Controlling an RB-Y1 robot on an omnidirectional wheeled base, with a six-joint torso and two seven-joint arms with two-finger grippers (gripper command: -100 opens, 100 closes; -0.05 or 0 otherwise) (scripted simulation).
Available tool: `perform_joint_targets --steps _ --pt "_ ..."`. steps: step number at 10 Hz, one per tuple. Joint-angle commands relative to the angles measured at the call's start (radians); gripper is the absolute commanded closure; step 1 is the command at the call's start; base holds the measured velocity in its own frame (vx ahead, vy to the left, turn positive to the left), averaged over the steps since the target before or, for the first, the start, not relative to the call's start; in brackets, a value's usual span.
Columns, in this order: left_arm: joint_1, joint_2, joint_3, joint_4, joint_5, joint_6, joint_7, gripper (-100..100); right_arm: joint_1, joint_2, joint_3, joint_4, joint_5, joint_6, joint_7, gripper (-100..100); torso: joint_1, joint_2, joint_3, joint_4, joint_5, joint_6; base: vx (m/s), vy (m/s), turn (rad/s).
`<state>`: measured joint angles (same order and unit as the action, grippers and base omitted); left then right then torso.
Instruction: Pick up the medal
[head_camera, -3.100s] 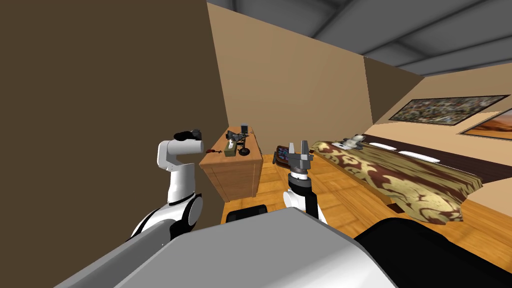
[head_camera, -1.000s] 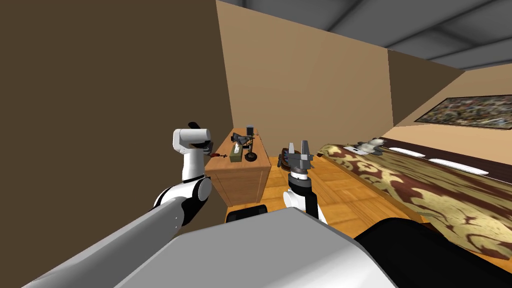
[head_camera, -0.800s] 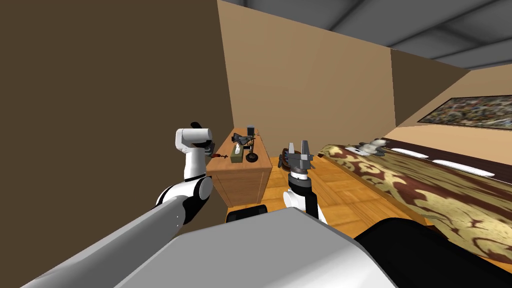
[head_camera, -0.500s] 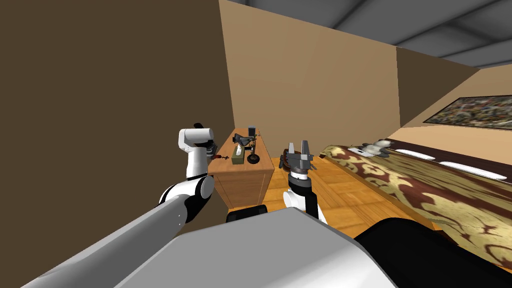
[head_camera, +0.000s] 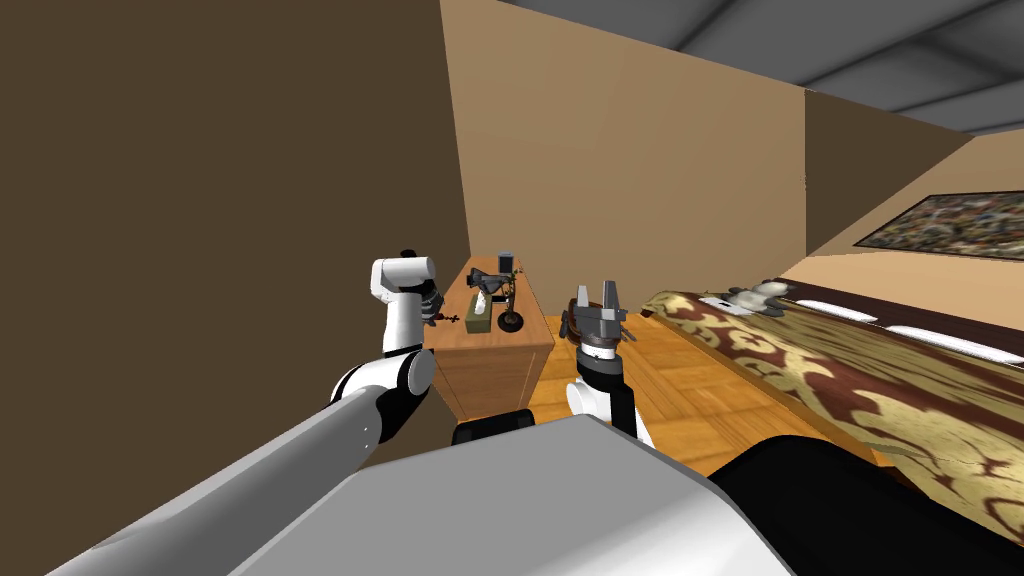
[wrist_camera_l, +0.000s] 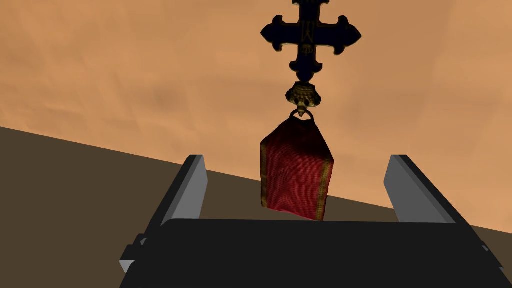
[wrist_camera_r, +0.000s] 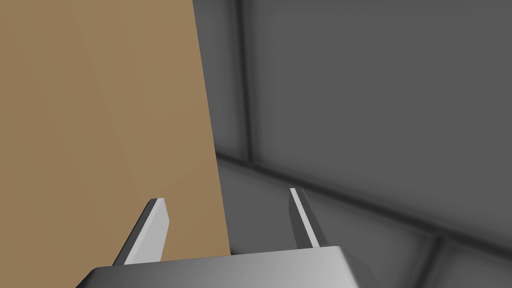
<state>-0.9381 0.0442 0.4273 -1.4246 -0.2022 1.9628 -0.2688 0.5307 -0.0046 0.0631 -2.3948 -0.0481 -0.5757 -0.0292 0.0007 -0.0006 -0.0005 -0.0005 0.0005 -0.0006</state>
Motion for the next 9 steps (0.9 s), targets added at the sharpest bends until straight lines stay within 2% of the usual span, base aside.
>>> perform_joint_targets --steps 1,2,5,7,8,9 --pt "0.000 0.000 0.000 0.000 0.000 0.000 0.000 0 0.000 0.000 0.000 0.000 0.000 0.000 0.000 0 0.000 0.000 0.000 0.000 0.000 0.000 0.000 0.000 0.000" --pt "0.016 0.028 0.018 0.008 0.017 -0.013 -0.024 -100 0.000 0.000 0.000 0.000 0.000 0.000 0.000 0 0.000 0.001 0.000 0.000 0.000 0.000 0.001 -0.021 -0.012" --pt "0.054 0.099 0.063 0.027 0.061 -0.045 -0.084 -100 0.000 0.000 0.000 0.000 0.000 0.000 0.000 0 -0.009 0.001 0.001 0.000 -0.002 0.000 0.003 -0.132 -0.029" --pt "0.077 0.142 0.090 0.039 0.087 -0.064 -0.119 -100 0.000 0.000 0.000 0.000 0.000 0.000 0.000 0 -0.005 0.000 -0.001 -0.001 -0.001 0.000 0.006 -0.096 -0.026" --pt "0.064 0.129 0.081 0.047 0.078 -0.063 -0.103 -100 0.000 0.000 0.000 0.000 0.000 0.000 0.000 0 -0.006 -0.001 -0.002 -0.003 0.000 0.001 -0.004 -0.048 0.011" --pt "0.064 0.133 0.083 0.050 0.080 -0.068 -0.108 100 0.000 0.000 0.000 0.000 0.000 0.000 0.000 0 -0.002 -0.003 -0.003 -0.004 0.001 0.001 -0.003 -0.009 0.000"
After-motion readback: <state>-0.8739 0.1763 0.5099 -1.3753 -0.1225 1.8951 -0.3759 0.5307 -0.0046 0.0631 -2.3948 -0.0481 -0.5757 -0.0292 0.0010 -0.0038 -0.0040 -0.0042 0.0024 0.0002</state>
